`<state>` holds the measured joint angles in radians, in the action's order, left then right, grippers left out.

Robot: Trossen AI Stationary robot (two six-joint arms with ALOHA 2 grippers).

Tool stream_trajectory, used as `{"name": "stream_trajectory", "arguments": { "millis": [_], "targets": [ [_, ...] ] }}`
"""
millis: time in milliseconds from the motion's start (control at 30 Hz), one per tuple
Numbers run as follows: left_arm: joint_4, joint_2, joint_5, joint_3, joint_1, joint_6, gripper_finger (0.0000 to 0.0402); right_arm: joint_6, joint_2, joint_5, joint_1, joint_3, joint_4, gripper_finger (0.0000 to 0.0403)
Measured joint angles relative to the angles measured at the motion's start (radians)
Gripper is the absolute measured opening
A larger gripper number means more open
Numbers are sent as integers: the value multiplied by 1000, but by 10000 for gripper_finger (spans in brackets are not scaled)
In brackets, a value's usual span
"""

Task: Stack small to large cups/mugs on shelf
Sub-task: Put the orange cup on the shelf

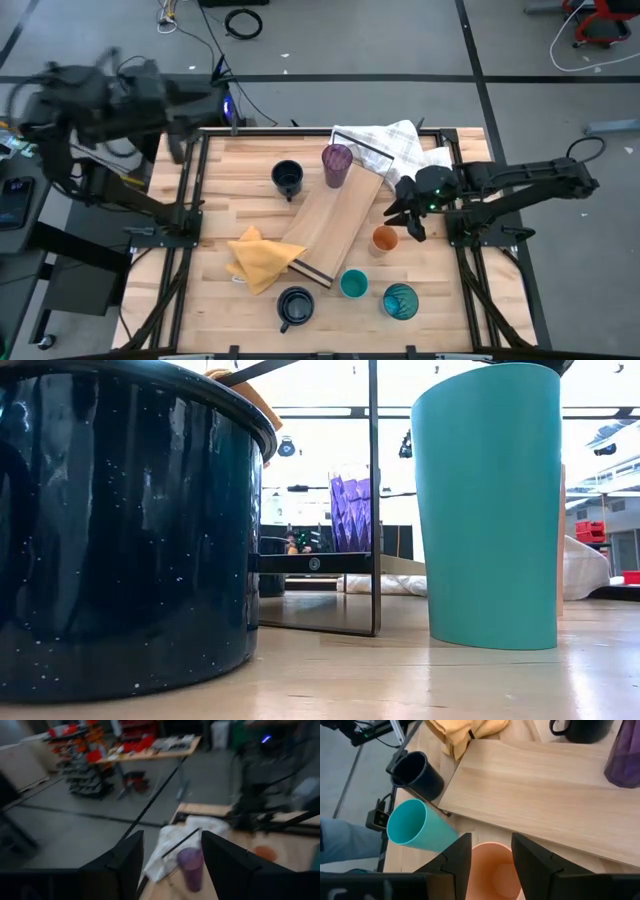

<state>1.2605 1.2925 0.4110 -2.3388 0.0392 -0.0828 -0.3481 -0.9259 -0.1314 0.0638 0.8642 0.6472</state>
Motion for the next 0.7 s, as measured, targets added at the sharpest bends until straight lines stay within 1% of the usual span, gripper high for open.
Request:
{"name": "stream_trajectory", "arguments": {
  "millis": [67,167,233,267,333,400,467,533,600,633,700],
  "targets": [
    [-22,-47,-22,26,-12,19,199,0,13,0,-7,0,-3,147],
    [-47,-124,-29,84,-39,34,193,0,25,0,-17,0,-6,146],
    [-112,-186,-50,159,-60,42,191,1,29,1,-17,0,-6,146],
    [-177,-224,-77,216,-69,34,190,2,30,1,-17,0,-8,147],
    [-373,-297,-167,360,-84,-15,190,4,29,0,-17,0,-8,147],
    [-606,-371,-268,548,-91,-58,189,6,30,0,-17,0,-8,148],
    [-807,-429,-317,742,-94,-63,189,6,29,0,-25,0,-9,148],
    [-965,-476,-331,913,-94,-54,189,3,30,0,-37,0,-10,148],
    [-1079,-510,-328,1062,-92,-22,189,3,29,-2,-49,0,-10,148],
    [-1110,-527,-313,1124,-92,5,189,3,29,-7,-55,0,-11,148],
    [-1115,-558,-258,1224,-83,66,189,3,30,-19,-64,0,-13,148]
  ]
}}
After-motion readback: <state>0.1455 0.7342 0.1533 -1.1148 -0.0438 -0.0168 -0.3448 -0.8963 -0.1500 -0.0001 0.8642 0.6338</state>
